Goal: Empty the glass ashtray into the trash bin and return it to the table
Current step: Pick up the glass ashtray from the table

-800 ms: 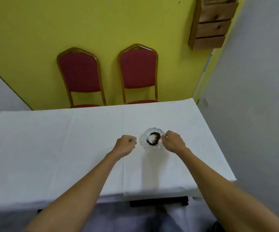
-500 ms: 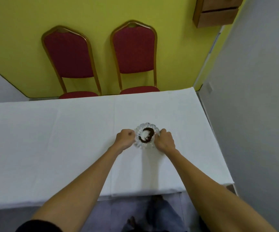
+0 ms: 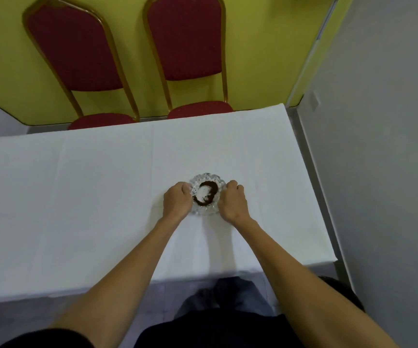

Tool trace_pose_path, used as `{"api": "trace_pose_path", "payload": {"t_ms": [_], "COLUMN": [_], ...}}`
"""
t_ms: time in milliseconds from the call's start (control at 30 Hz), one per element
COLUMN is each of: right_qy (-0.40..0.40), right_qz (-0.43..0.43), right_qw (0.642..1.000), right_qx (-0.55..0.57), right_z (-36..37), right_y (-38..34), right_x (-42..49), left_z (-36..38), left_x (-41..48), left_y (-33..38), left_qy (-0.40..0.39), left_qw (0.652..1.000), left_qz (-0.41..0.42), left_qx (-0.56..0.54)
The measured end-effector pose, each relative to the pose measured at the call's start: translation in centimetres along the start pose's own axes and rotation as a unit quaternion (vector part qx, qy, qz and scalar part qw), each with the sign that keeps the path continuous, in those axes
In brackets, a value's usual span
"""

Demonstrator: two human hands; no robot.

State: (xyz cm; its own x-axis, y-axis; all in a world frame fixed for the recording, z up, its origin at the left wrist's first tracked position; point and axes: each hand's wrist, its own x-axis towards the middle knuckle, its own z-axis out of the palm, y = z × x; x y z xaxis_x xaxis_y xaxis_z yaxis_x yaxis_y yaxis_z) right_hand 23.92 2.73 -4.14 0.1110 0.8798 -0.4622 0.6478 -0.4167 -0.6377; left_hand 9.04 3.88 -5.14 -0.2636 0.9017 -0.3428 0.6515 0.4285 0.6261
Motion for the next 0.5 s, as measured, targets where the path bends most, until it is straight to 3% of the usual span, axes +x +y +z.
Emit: {"api": "trace_pose_path", "payload": {"t_ms": [233,500], "right_qy": [0.073,0.194], "right_qz": [-0.017,0.022], "right_qw": [0.997,0.976], "right_qx": [0.026,0.096], "right_z": [0.1,0.0], "right_y": [1.7,4.7], "right_x": [-4.1,-11.3], "left_z": [0.8,2.3], "left_x": [-2.5,-7.1], "left_y": [-0.6,0.2], "left_qy": [-0.045,-0.11], "left_qw": [0.994,0.977], "left_qz": [0.089,0.18], "left_qx": [0.042,0.045]}}
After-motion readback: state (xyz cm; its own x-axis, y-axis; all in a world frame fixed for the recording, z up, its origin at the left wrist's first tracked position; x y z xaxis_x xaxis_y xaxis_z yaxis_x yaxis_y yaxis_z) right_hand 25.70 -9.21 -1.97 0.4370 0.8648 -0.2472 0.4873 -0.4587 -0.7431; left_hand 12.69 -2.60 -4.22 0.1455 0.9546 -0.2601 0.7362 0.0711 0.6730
